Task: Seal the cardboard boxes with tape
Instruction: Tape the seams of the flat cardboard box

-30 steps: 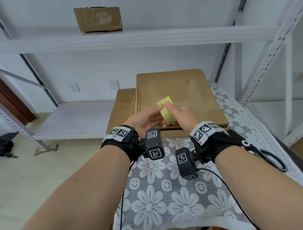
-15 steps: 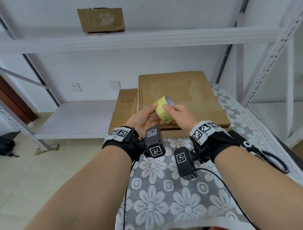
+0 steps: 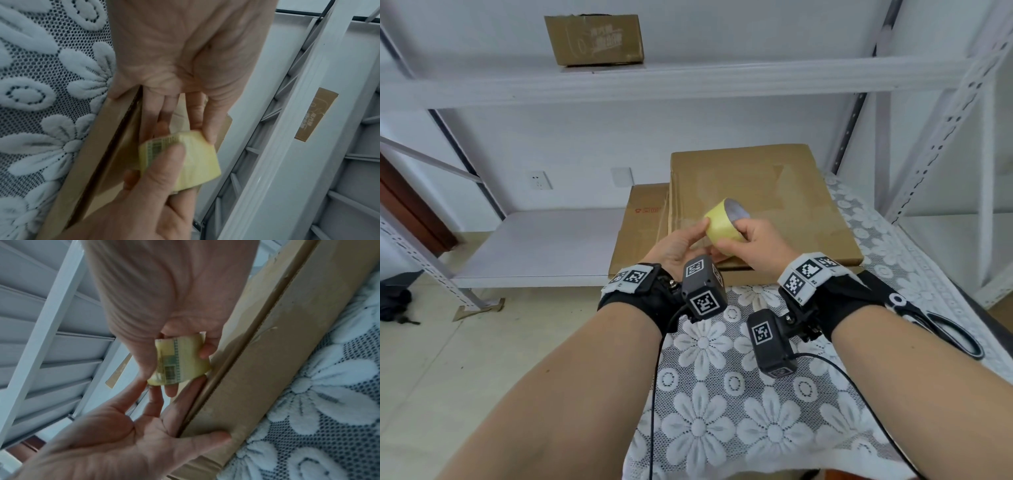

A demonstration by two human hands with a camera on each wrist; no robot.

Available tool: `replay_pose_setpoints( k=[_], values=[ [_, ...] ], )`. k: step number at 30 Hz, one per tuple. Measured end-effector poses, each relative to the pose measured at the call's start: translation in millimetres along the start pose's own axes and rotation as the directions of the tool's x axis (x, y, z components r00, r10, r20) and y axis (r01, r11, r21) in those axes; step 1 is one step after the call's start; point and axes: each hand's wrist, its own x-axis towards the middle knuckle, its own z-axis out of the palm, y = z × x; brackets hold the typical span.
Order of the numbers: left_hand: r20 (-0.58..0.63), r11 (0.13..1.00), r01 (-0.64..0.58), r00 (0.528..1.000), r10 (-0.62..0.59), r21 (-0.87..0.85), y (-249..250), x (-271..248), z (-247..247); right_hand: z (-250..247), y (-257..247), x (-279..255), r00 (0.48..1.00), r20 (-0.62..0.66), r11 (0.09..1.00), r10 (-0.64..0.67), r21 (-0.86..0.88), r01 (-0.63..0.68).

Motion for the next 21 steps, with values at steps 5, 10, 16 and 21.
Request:
replay_pose_setpoints(
  k=[5, 10, 16, 21],
  values=[
    [-0.02, 1.0, -0.001, 1.0, 0.001, 0.007, 1, 3, -1, 7, -7, -2, 0.994, -0.049, 0.995, 0.094, 0.038, -0.092],
    [-0.023, 1.0, -0.006, 1.0, 0.006, 0.019, 2, 11, -5, 5, -6, 4, 0.994, -0.051, 0.995, 0.096, -0.014, -0.097],
    [-0.045, 0.997, -0.021, 0.999, 0.025, 0.071, 2, 12, -3, 7, -10, -6, 0.995, -0.053, 0.996, 0.078, 0.046, -0.076],
    [-0.024, 0.994, -0.006, 1.0, 0.008, 0.106, 2, 17, -9, 12, -7, 0, 0.989, -0.126, 0.996, 0.078, 0.046, -0.073]
  ],
)
